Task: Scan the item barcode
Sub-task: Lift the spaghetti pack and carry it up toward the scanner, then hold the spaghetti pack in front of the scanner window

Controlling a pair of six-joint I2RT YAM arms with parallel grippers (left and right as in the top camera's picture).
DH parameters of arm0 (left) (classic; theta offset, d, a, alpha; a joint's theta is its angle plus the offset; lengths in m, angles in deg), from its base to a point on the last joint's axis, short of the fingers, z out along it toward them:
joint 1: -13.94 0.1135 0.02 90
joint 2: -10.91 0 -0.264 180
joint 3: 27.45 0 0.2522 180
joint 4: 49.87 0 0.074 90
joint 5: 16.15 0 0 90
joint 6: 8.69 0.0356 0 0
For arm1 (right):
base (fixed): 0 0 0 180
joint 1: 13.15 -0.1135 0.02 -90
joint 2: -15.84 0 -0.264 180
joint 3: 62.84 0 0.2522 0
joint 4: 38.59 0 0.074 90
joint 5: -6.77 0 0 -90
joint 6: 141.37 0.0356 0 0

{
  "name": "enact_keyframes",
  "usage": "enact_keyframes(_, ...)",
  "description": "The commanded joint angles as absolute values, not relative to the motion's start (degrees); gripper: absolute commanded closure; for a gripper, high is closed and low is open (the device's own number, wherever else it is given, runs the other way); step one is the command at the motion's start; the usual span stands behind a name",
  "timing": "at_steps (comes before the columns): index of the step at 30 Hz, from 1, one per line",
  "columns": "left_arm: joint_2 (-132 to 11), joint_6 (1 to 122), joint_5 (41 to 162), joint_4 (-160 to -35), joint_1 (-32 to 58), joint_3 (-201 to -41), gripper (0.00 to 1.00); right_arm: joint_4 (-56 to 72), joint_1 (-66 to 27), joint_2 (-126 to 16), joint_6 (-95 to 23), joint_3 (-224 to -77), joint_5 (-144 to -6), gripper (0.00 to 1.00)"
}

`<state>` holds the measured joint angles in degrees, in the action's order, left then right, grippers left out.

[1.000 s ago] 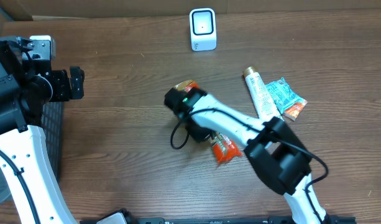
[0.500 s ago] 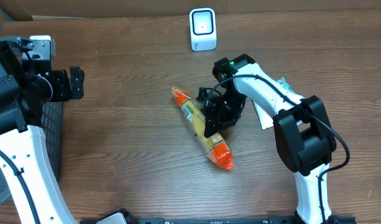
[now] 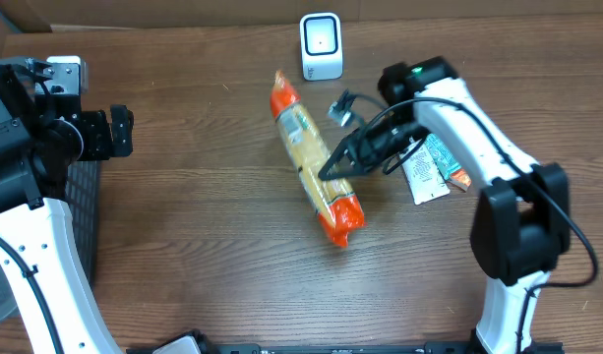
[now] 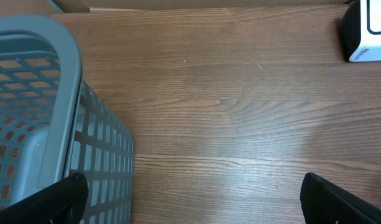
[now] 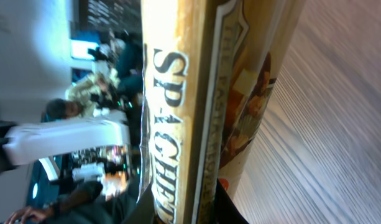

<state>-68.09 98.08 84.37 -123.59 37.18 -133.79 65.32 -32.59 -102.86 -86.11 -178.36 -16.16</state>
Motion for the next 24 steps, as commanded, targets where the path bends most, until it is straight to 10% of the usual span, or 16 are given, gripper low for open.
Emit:
enact_keyframes(1, -68.2, 99.1, 84.9, -123.4, 37.2, -134.6, 0.0, 66.2, -30.5, -96.3, -89.4, -182.0, -3.9, 0.96)
enact_keyframes(13, -68.2, 99.1, 84.8, -123.4, 37.2, -134.6, 0.0, 69.8, -26.8, -91.5, -88.5, -182.5, -5.9, 0.96)
enact_keyframes(24, -68.2, 99.1, 84.8, -123.4, 37.2, -134.6, 0.0, 56.3, -34.8, -91.5, -48.9, -193.1, -57.3, 0.97)
